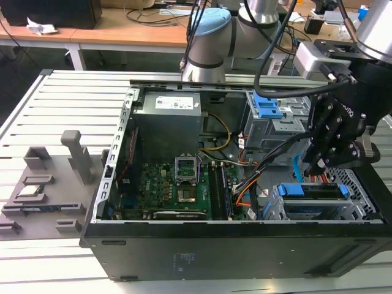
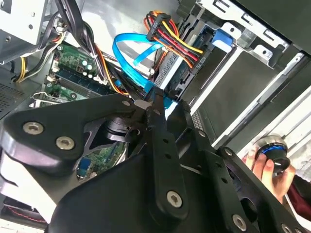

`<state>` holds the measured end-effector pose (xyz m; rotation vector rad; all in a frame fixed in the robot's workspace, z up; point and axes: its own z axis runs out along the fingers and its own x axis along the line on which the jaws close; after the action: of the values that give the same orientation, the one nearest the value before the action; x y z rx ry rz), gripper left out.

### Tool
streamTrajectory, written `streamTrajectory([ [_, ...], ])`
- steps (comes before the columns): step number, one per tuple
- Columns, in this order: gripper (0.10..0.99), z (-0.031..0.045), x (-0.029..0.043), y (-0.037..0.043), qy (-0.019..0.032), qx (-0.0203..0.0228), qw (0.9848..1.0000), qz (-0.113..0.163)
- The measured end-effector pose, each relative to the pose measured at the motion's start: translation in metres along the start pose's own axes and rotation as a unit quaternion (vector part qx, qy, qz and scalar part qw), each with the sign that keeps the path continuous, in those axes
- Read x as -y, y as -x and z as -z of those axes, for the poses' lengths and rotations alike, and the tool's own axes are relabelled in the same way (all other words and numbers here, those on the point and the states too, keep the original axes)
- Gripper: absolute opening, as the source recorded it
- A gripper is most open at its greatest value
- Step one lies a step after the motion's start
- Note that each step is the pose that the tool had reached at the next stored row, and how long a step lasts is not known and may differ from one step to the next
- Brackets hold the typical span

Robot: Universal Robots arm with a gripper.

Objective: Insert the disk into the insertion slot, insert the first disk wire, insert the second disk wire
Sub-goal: 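Insert the second disk wire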

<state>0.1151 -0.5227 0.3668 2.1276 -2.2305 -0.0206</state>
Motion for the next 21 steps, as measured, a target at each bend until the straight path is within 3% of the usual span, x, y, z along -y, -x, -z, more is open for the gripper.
streamTrajectory([
  [4, 0.286, -0.0001, 0.0000, -0.0001, -0.0001, -0.0017, 1.0000, 0.000],
  [6, 0.161, -0.0001, -0.0001, -0.0001, -0.0001, -0.0024, 1.0000, 0.000],
  [21, 0.161, -0.0037, 0.0021, -0.0024, -0.0003, -0.0071, 1.0000, 0.000],
])
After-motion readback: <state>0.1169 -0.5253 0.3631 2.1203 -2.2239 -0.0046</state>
